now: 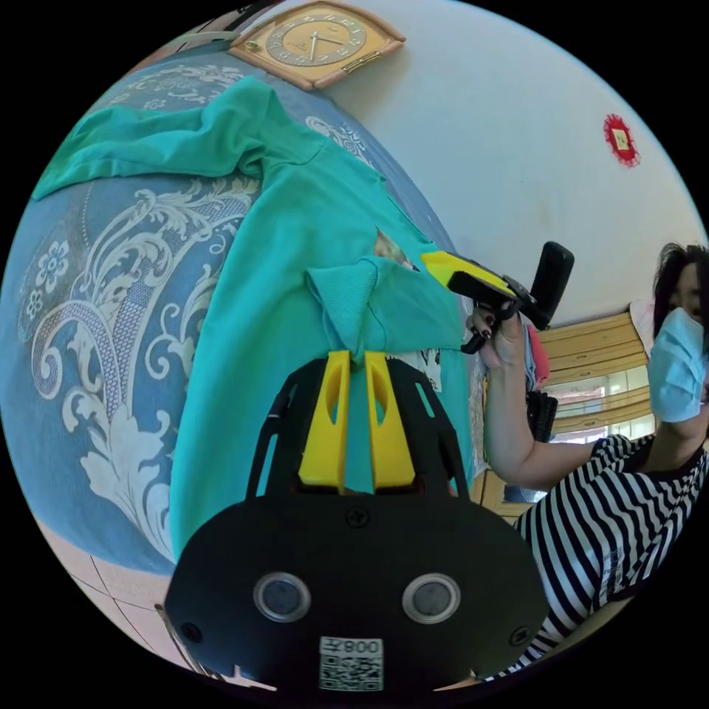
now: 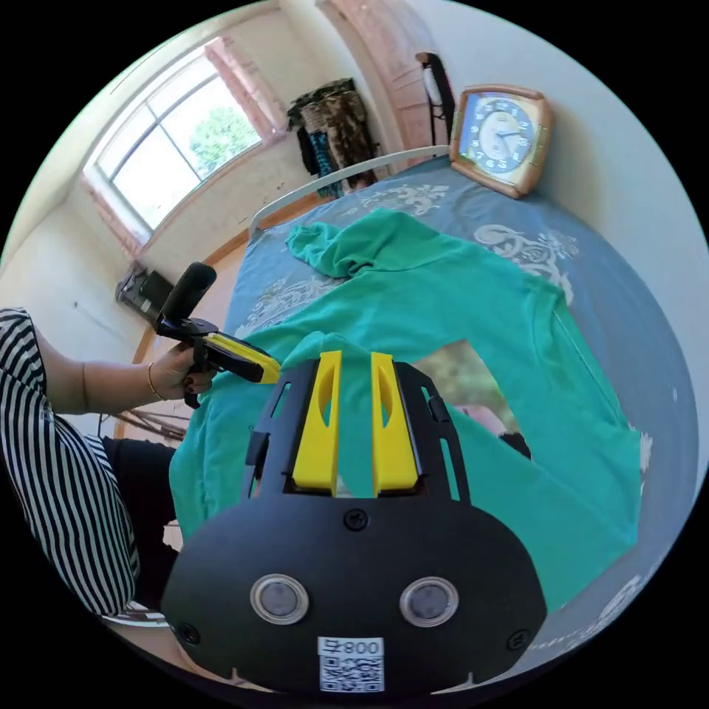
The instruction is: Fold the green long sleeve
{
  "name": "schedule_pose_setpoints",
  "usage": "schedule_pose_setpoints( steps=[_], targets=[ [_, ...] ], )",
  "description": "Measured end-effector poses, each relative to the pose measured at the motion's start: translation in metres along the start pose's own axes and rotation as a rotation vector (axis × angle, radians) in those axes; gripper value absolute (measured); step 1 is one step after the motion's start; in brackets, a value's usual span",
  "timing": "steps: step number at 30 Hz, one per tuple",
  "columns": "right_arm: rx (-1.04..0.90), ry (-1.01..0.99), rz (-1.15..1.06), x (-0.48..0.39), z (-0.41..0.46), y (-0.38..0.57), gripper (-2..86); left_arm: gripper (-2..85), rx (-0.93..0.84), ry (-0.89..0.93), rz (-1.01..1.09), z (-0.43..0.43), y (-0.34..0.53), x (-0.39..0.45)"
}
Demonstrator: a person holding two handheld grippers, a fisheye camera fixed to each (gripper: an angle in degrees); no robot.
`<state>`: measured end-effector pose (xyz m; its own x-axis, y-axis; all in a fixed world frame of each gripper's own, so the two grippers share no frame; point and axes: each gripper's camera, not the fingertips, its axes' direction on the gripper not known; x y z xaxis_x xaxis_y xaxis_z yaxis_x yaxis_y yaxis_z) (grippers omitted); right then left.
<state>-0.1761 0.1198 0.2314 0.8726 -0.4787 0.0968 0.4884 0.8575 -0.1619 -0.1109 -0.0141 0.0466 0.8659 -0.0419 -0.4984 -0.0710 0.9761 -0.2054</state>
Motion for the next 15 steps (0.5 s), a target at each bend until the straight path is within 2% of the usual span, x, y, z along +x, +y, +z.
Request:
schedule_pose_setpoints(
  steps=[7, 12, 15],
  targets=[
    [-0.223, -0.007, -0.077, 0.002, 0.076, -0.053, 5.8, 3.8, 0.002, -0.007, 0.007, -0.024, -0.002, -0.004],
    [-0.008, -0.016, -0.06, 0.005, 0.047, -0.06, 2.7, 3.2, 0.1, -0.014, 0.095, -0.066, 0.0, 0.009],
    [-0.077, -0.037, -0.018, 0.016, 0.07, -0.069, 2.5, 3.4, 0.057, -0.043, 0.068, -0.068, -0.004, 0.0]
  ],
)
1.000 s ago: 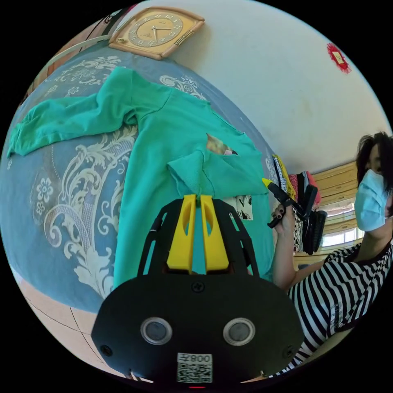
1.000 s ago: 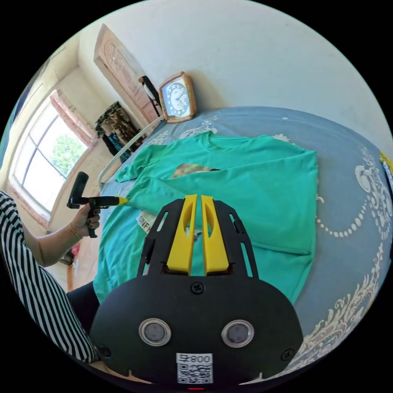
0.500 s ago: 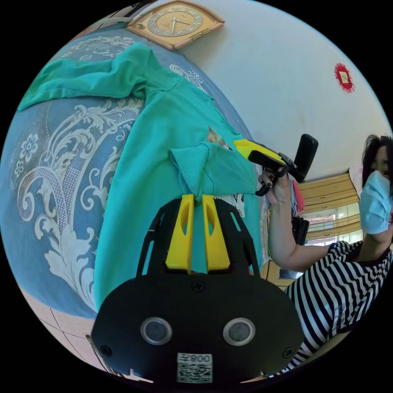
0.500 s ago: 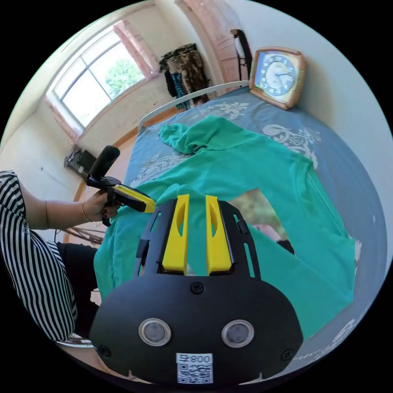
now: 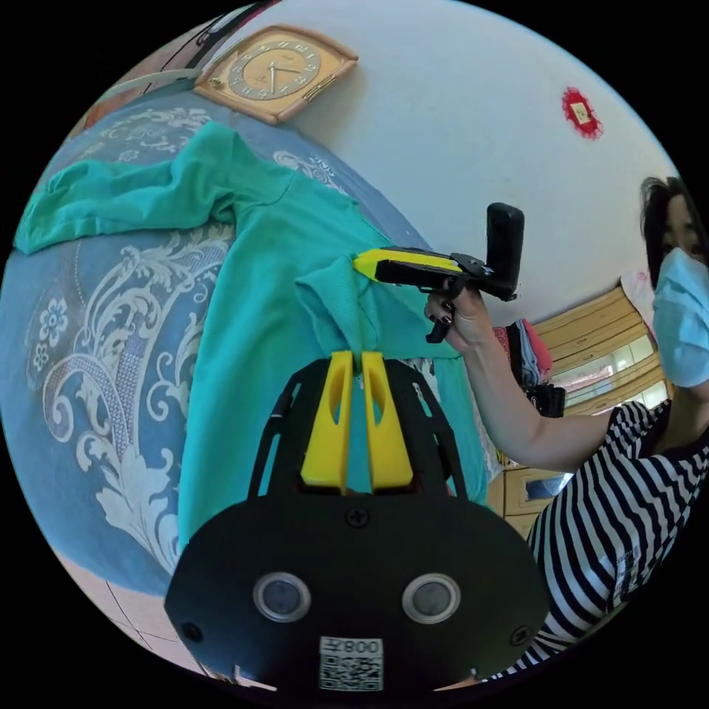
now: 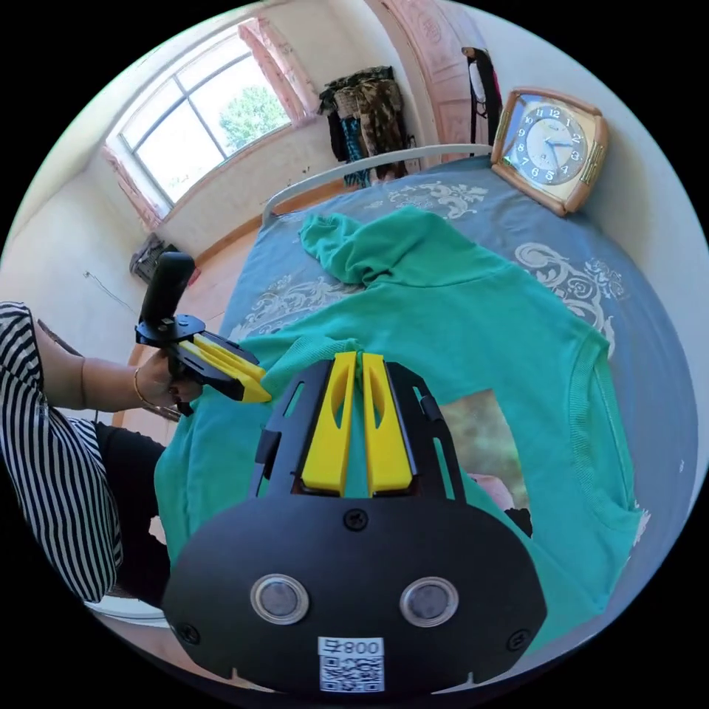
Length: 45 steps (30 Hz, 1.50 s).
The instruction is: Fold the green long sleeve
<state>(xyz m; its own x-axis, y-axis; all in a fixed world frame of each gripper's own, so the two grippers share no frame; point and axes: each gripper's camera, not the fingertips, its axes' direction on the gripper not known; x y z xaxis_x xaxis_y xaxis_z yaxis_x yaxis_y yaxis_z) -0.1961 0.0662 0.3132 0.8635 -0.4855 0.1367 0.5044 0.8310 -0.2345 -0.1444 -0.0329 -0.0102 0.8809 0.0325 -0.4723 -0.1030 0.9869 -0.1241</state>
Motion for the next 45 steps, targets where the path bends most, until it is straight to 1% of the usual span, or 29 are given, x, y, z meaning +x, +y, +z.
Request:
schedule_pose_setpoints(
  steps=[1, 2, 3, 4, 7, 10, 12, 13, 15, 16, 18, 21, 24, 26, 28, 31, 33, 34, 35, 36, 37, 38, 39, 40, 42, 44, 45],
  targets=[
    [-0.07, 0.006, 0.043, 0.007, 0.017, -0.004, 2.5, 3.6, -0.012, -0.002, -0.025, 0.001, 0.0, -0.004],
    [-0.076, 0.004, 0.065, 0.009, 0.022, -0.005, 2.6, 3.9, -0.016, 0.022, -0.053, 0.0, 0.001, -0.011],
    [-0.029, -0.011, 0.072, 0.01, 0.018, -0.004, 2.7, 4.3, 0.004, 0.051, -0.063, -0.008, 0.003, -0.014],
    [0.006, 0.017, 0.092, 0.009, 0.012, -0.004, 2.9, 4.6, 0.02, 0.051, -0.061, -0.013, 0.005, -0.014],
    [0.113, 0.14, 0.103, -0.003, -0.007, -0.004, 3.4, 5.9, 0.095, 0.007, -0.049, -0.042, 0.012, -0.015],
    [0.155, 0.218, 0.057, -0.022, -0.009, -0.009, 4.1, 7.1, 0.177, -0.068, -0.084, -0.078, 0.016, -0.025],
    [0.135, 0.255, 0.036, -0.029, 0.002, -0.013, 4.6, 7.7, 0.256, -0.152, -0.144, -0.112, 0.015, -0.041],
    [0.092, 0.235, 0.032, -0.028, 0.013, -0.016, 4.6, 7.9, 0.282, -0.179, -0.161, -0.121, 0.015, -0.046],
    [-0.002, 0.171, 0.043, -0.022, 0.033, -0.02, 4.9, 8.5, 0.404, -0.28, -0.256, -0.157, 0.011, -0.07],
    [-0.023, 0.149, 0.06, -0.018, 0.041, -0.019, 5.2, 8.7, 0.428, -0.289, -0.287, -0.165, 0.009, -0.078],
    [0.019, 0.154, 0.06, -0.015, 0.039, -0.014, 5.2, 9.6, 0.501, -0.279, -0.417, -0.189, 0.001, -0.113],
    [0.04, 0.126, 0.088, -0.005, 0.038, -0.008, 5.0, 9.9, 0.552, -0.233, -0.577, -0.201, -0.004, -0.153],
    [0.05, 0.124, 0.096, 0.002, 0.036, -0.003, 4.9, 7.1, 0.598, -0.122, -0.622, -0.197, -0.005, -0.169],
    [0.053, 0.13, 0.101, 0.007, 0.034, 0.0, 4.8, 5.3, 0.605, -0.091, -0.632, -0.192, -0.006, -0.166],
    [0.055, 0.115, 0.112, 0.016, 0.03, 0.006, 4.6, 3.2, 0.597, -0.109, -0.598, -0.186, -0.01, -0.152],
    [0.059, 0.045, 0.15, 0.034, 0.019, 0.016, 4.2, 1.9, 0.635, -0.002, -0.467, -0.178, -0.017, -0.117],
    [0.089, -0.014, 0.186, 0.049, 0.007, 0.024, 4.1, 1.5, 0.644, 0.111, -0.304, -0.169, -0.032, -0.073],
    [0.136, -0.066, 0.222, 0.061, -0.005, 0.033, 4.3, 1.5, 0.641, 0.134, -0.255, -0.166, -0.037, -0.059],
    [0.163, -0.097, 0.238, 0.068, -0.012, 0.037, 4.4, 1.3, 0.616, 0.177, -0.14, -0.156, -0.047, -0.028],
    [0.214, -0.16, 0.276, 0.083, -0.027, 0.048, 4.9, 1.2, 0.558, 0.203, -0.014, -0.14, -0.057, 0.006],
    [0.277, -0.236, 0.321, 0.1, -0.041, 0.061, 5.5, 1.2, 0.52, 0.203, 0.045, -0.13, -0.061, 0.024],
    [0.311, -0.282, 0.343, 0.11, -0.048, 0.068, 5.8, 1.2, 0.432, 0.182, 0.165, -0.105, -0.065, 0.06],
    [0.386, -0.38, 0.388, 0.129, -0.061, 0.084, 6.5, 1.1, 0.333, 0.156, 0.257, -0.074, -0.064, 0.092],
    [0.463, -0.474, 0.435, 0.149, -0.072, 0.101, 7.1, 1.1, 0.291, 0.147, 0.293, -0.058, -0.062, 0.105],
    [0.526, -0.564, 0.498, 0.174, -0.082, 0.126, 8.0, 1.0, 0.141, 0.119, 0.385, 0.005, -0.049, 0.144],
    [0.526, -0.586, 0.548, 0.191, -0.086, 0.144, 8.7, 1.0, 0.066, 0.079, 0.418, 0.046, -0.035, 0.162],
    [0.494, -0.596, 0.573, 0.199, -0.085, 0.153, 9.5, 1.0, 0.032, 0.071, 0.428, 0.067, -0.027, 0.171]
  ],
)
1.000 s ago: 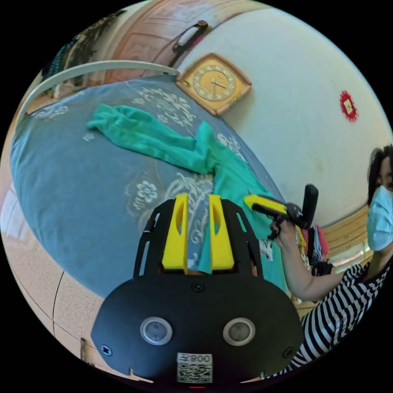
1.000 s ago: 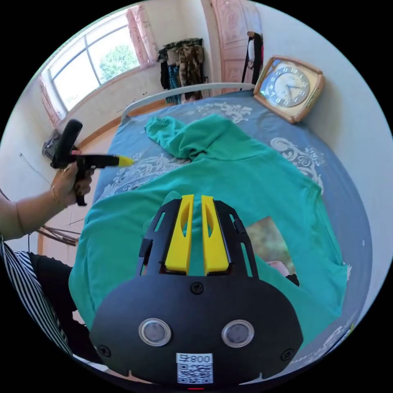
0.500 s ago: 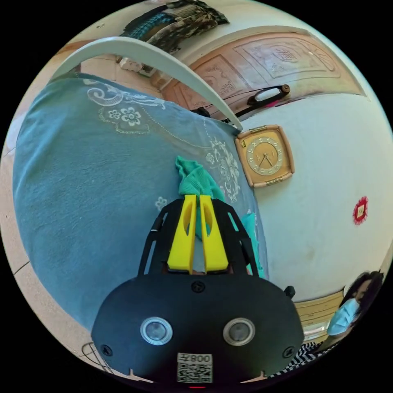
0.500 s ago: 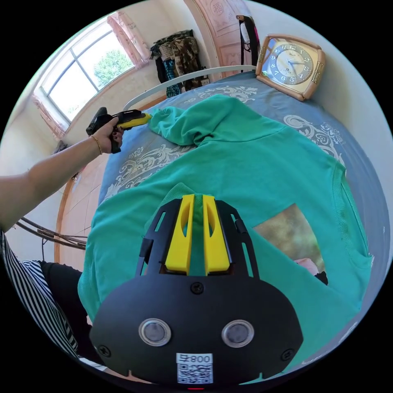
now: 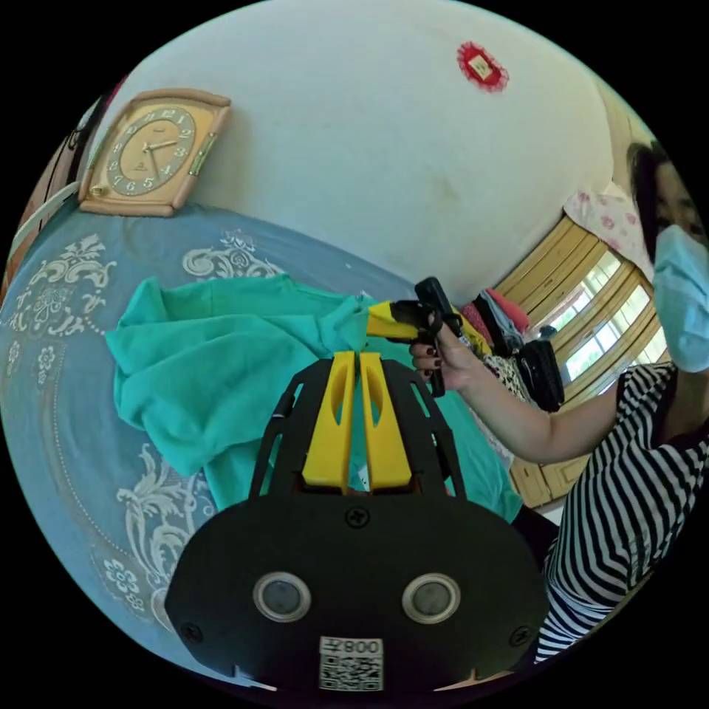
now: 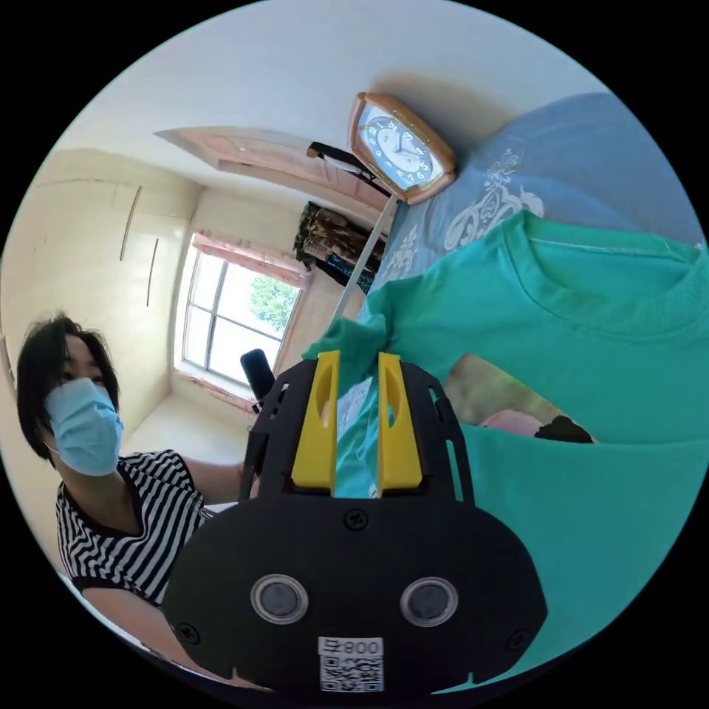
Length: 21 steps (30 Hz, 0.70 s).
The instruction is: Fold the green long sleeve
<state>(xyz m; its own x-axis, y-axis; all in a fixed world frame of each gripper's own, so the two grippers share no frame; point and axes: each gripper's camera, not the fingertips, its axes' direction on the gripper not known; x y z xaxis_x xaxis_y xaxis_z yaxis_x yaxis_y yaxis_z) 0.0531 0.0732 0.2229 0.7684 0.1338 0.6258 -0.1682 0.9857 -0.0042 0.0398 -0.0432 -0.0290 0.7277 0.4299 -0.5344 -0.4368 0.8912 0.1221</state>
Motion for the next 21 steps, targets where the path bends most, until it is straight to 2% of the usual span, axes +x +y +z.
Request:
schedule_pose_setpoints(
  steps=[4, 8, 13, 17, 21],
  targets=[
    [-0.1, 0.007, 0.096, 0.03, -0.013, 0.006, 11.1, 1.0, -0.014, -0.029, 0.002, 0.039, 0.014, 0.026],
    [-0.105, 0.014, 0.13, 0.043, -0.031, 0.01, 11.0, 1.1, -0.034, -0.102, 0.048, 0.072, 0.021, 0.059],
    [-0.176, -0.054, 0.112, 0.045, -0.043, 0.008, 5.0, 1.2, -0.031, -0.197, 0.137, 0.1, 0.017, 0.101],
    [-0.05, -0.11, 0.049, 0.029, -0.081, 0.008, 2.7, 1.3, 0.03, -0.269, 0.251, 0.115, 0.006, 0.147],
    [0.09, -0.185, -0.148, -0.015, -0.151, 0.025, 1.8, 1.3, 0.134, -0.212, 0.391, 0.133, -0.005, 0.205]
  ],
)
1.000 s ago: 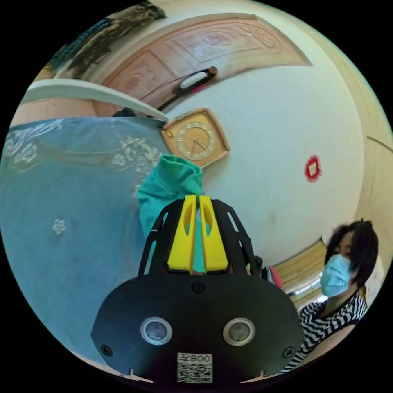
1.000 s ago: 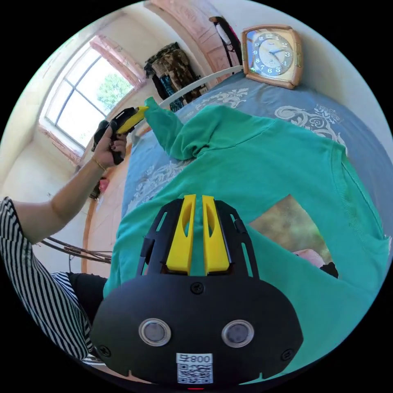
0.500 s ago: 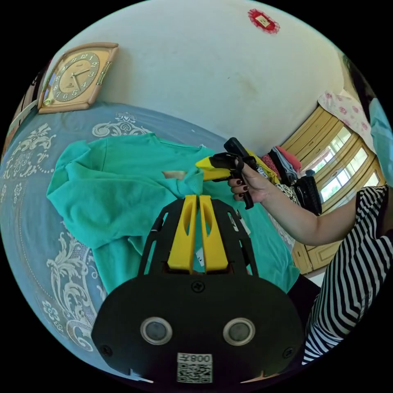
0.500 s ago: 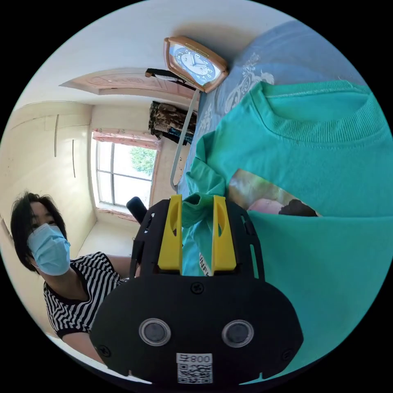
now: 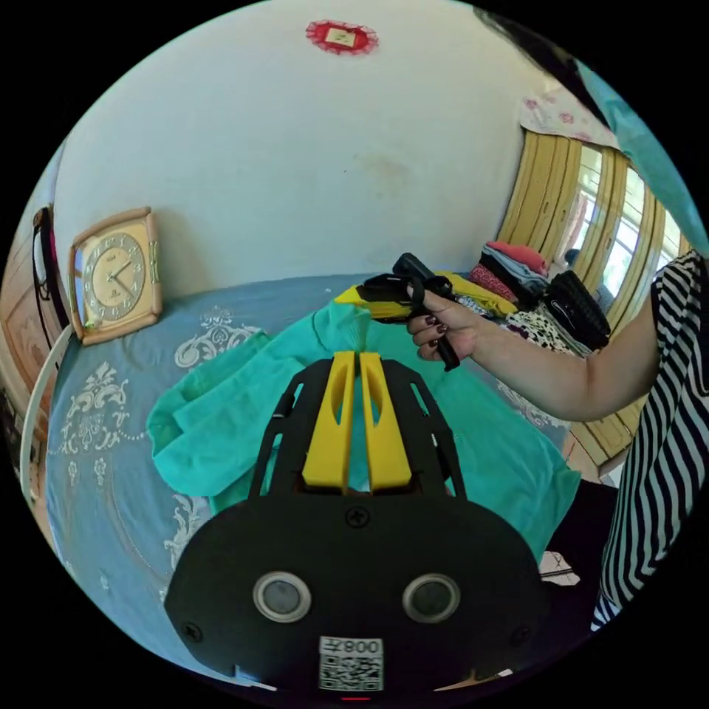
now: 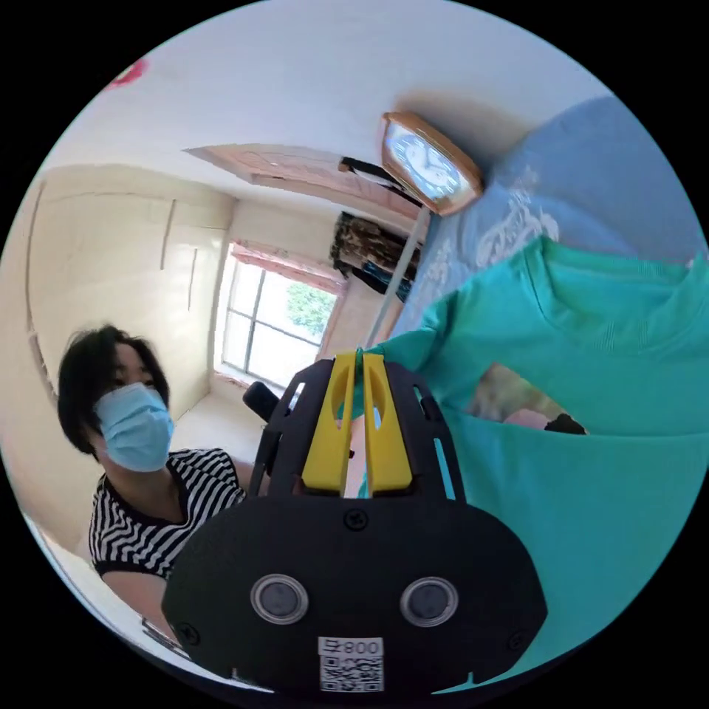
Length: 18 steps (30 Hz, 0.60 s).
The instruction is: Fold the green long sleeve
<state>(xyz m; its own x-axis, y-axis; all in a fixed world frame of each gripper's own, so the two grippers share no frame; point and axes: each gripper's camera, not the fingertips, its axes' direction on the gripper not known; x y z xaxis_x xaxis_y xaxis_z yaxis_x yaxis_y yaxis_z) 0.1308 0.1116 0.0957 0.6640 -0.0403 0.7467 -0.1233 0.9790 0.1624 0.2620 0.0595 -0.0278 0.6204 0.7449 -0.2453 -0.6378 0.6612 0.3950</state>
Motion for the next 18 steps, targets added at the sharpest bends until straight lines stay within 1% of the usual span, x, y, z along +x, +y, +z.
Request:
schedule_pose_setpoints(
  steps=[3, 5, 7, 10, 13, 16, 18],
  targets=[
    [0.055, 0.078, -0.073, -0.031, -0.052, 0.028, 1.5, 1.3, 0.008, 0.074, 0.097, 0.034, -0.013, 0.043],
    [0.079, 0.149, -0.027, -0.033, -0.082, 0.053, 1.5, 1.3, -0.034, 0.114, 0.128, 0.066, -0.01, 0.065],
    [0.123, 0.203, 0.065, -0.026, -0.115, 0.092, 1.5, 1.3, -0.094, 0.18, 0.137, 0.098, -0.003, 0.083],
    [0.146, 0.222, 0.177, -0.013, -0.137, 0.131, 1.6, 1.3, -0.171, 0.245, 0.119, 0.14, 0.011, 0.103],
    [0.153, 0.22, 0.206, -0.006, -0.147, 0.146, 1.5, 1.3, -0.2, 0.278, 0.084, 0.165, 0.018, 0.111],
    [0.152, 0.217, 0.18, -0.006, -0.152, 0.144, 1.5, 1.3, -0.195, 0.288, 0.057, 0.181, 0.02, 0.115],
    [0.129, 0.262, 0.174, -0.008, -0.153, 0.141, 1.5, 1.3, -0.212, 0.282, 0.056, 0.196, 0.022, 0.12]
  ],
)
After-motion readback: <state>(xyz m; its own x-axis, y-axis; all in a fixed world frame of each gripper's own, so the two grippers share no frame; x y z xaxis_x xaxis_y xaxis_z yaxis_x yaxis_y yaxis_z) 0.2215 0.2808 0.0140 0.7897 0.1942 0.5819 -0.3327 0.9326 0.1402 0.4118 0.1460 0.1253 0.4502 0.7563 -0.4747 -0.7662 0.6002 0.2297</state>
